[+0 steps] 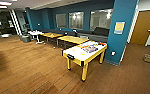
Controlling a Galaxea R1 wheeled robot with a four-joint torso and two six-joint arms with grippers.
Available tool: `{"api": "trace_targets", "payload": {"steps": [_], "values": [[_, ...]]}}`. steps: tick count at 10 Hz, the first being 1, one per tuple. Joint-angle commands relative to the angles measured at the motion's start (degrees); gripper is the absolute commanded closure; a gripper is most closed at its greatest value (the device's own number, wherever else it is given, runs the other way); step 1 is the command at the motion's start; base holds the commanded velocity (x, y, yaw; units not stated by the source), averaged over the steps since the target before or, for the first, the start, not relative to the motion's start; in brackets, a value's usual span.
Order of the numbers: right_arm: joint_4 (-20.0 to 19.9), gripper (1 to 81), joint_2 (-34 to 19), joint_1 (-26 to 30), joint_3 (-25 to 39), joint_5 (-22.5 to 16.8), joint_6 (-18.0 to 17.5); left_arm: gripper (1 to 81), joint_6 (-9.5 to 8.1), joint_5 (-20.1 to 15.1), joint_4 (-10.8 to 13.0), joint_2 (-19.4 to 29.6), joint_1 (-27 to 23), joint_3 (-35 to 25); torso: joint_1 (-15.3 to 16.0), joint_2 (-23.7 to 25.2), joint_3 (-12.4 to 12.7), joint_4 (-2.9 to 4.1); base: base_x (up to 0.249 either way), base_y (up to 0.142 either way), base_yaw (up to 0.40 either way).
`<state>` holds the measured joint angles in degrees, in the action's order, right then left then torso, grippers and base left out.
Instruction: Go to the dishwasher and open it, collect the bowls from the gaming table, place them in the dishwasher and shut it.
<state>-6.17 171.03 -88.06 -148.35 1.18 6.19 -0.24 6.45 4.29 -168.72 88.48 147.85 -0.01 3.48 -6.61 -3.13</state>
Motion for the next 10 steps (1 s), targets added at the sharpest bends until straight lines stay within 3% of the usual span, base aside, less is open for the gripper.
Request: {"api": "trace_targets", "payload": {"steps": [1, 6, 10], "values": [[0.3, 1.0, 0.0, 2.7, 0.1, -3.4, 0.3, 1.0, -0.10, -2.7, 0.2, 0.3, -2.0, -0.3, 0.0, 0.0, 0.0, 0.00, 0.092, 0.000, 0.000], [0.3, 1.0, 0.1, 2.7, 0.1, -3.4, 0.3, 1.0, -0.02, -2.6, 0.2, 0.3, -2.0, -0.3, 0.0, 0.0, 0.0, 0.00, 0.118, 0.000, 0.000], [0.3, 1.0, 0.1, 2.7, 0.1, -3.4, 0.3, 1.0, -0.02, -2.6, 0.4, 0.3, -1.9, -0.2, 0.0, 0.0, 0.0, 0.00, 0.184, 0.080, 0.000]]}}
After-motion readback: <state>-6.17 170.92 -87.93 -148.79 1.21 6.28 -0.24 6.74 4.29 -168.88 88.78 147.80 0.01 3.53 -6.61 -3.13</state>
